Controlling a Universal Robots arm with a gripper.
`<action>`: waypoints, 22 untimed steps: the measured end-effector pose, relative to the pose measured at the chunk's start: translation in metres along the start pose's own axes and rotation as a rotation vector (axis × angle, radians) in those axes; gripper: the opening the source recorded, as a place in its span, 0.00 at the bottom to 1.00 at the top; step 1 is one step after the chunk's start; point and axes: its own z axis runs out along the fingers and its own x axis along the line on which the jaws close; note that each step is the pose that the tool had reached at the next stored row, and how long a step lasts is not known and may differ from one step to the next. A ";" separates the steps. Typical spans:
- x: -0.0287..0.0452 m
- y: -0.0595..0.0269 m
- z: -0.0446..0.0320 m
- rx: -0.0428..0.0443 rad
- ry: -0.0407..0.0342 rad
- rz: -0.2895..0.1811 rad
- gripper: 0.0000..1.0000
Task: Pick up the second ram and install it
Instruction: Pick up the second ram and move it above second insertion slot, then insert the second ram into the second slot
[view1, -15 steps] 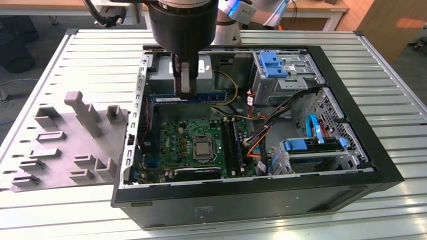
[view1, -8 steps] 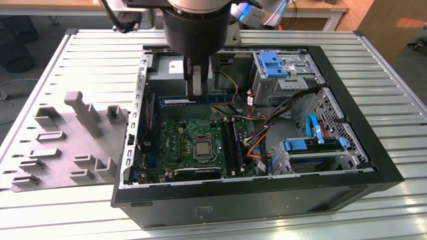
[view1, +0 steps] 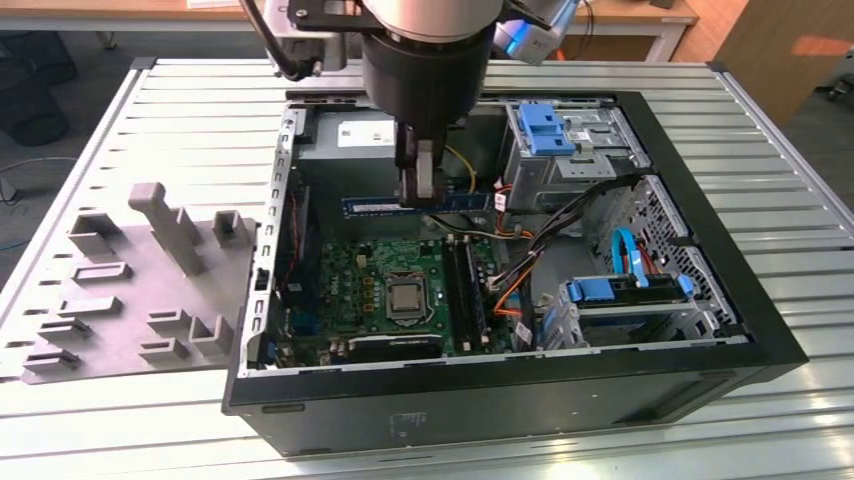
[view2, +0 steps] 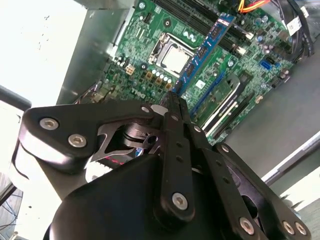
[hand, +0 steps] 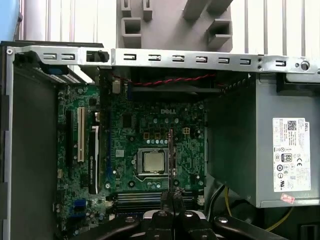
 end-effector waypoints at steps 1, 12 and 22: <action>-0.0001 -0.0011 0.0015 0.0000 0.0001 0.000 0.12; -0.0009 -0.0119 0.0146 0.0044 -0.0009 0.041 0.12; -0.0010 -0.0157 0.0212 0.0044 -0.0009 0.045 0.12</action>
